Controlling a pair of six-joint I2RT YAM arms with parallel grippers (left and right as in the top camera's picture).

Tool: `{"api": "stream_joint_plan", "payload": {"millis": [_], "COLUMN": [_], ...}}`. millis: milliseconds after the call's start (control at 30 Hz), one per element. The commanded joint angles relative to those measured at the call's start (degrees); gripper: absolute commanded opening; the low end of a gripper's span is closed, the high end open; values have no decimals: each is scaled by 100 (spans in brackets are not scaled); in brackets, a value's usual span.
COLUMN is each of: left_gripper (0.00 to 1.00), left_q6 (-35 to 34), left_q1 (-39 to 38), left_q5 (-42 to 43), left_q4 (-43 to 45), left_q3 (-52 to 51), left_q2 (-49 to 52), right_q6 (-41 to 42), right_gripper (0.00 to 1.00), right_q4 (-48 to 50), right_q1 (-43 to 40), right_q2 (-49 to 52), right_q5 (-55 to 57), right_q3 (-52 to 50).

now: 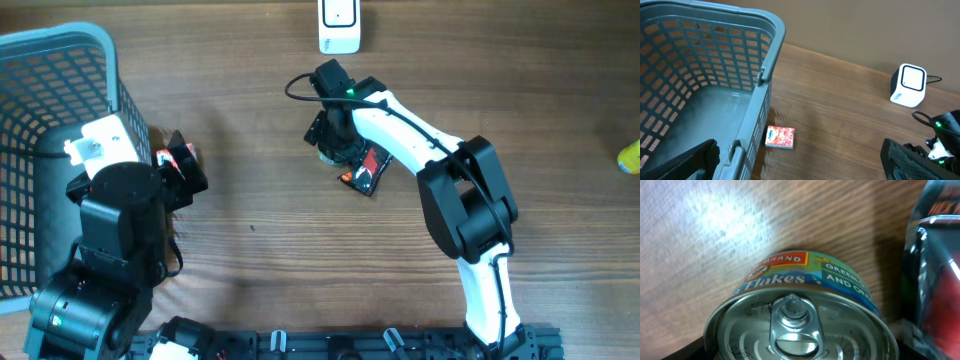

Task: Scan the item barcode
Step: 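Lower the right gripper and grasp the silver can by its rim, then lift the silver can and carry it up toward the white scanner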

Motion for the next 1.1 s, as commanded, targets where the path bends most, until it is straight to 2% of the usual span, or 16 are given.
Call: {"api": "stream_joint_plan", "payload": {"millis": [0,567,867,1067], "left_gripper": [100,100,100,100], "left_q6": [-94,-94,-94,-94], "left_q1": [-31,-31,-31,-31], "left_q5": [-76,-76,-76,-76], "left_q4": [-4,-4,-2,-4], "left_q3": [31,31,31,31], "left_q2": [-11,-11,-11,-11], "right_q6": [-452,-1707,-2341,-2492], "right_gripper": [79,77,77,77], "right_q4": [-127,-603,-1314,-1665], "right_q1": [-50,-295,-295,-295], "right_q2": [162,162,162,162], "right_q5": [-748,-3106,-3869,-3897], "right_q3": [-50,-50,-48,-50]}}
